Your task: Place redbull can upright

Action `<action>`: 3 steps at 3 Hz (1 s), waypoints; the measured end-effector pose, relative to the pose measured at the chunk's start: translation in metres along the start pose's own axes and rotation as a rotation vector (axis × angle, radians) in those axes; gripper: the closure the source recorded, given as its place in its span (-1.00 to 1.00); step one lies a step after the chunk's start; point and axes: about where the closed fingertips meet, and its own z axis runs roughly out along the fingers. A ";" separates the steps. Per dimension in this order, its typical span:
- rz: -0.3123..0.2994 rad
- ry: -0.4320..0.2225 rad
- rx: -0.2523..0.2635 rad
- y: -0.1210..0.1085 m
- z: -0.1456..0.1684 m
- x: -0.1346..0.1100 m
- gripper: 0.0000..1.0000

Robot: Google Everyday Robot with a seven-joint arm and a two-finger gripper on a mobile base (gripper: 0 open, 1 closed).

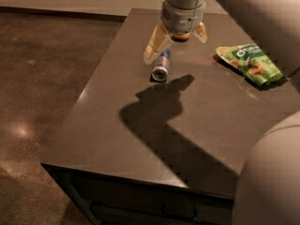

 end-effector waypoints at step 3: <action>0.065 0.012 -0.003 0.002 0.019 -0.015 -1.00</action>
Offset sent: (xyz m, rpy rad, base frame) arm 0.0083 0.0006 -0.0114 0.0222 0.0120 -0.0663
